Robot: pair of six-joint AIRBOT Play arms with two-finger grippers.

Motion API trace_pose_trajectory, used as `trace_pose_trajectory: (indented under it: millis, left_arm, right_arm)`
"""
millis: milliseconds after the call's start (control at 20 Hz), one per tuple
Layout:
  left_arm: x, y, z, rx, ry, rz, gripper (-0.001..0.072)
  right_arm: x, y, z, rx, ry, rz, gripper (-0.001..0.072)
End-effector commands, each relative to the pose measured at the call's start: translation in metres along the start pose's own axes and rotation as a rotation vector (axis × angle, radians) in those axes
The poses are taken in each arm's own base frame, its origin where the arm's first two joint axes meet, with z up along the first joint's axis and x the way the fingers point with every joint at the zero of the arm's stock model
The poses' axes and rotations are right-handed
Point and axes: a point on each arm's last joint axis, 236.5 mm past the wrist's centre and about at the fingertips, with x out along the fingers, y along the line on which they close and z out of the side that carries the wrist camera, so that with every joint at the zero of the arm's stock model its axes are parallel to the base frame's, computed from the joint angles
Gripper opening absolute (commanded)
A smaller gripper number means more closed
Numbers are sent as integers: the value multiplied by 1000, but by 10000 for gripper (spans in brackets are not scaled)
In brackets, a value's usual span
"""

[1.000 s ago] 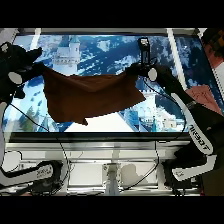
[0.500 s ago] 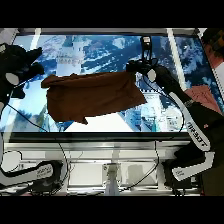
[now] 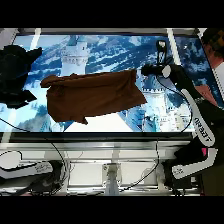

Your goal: Fold the clothes and pants, and hang the long-sleeved shirts on hangers.

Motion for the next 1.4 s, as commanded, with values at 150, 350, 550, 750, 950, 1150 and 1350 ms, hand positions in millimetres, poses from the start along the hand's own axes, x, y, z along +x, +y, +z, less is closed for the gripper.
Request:
trace_pose_trajectory:
  millis: [150, 350, 550, 750, 950, 1150, 1350]
  left_arm:
    - [44, -21, -17, -1, 104, -221, 546]
    - [75, -16, -11, 39, 83, -203, 555]
    - [77, -22, 12, 56, -13, -229, 553]
    - [80, -19, 24, 29, -62, -221, 504]
    - [86, -35, 11, 51, -6, -257, 439]
    - [96, -57, 2, 167, 25, -280, 430]
    - [91, -50, 6, 155, 17, -277, 401]
  right_arm:
    - [-2, -17, -17, 13, 75, -16, 403]
    - [-2, -17, -18, 13, 76, -16, 403]
    - [-2, -17, -17, 13, 75, -15, 403]
    - [-2, -17, -17, 13, 75, -15, 403]
    - [-2, -17, -17, 14, 75, -15, 403]
    - [-2, -16, -18, 15, 77, -14, 403]
    - [-2, -17, -21, 10, 91, -16, 403]
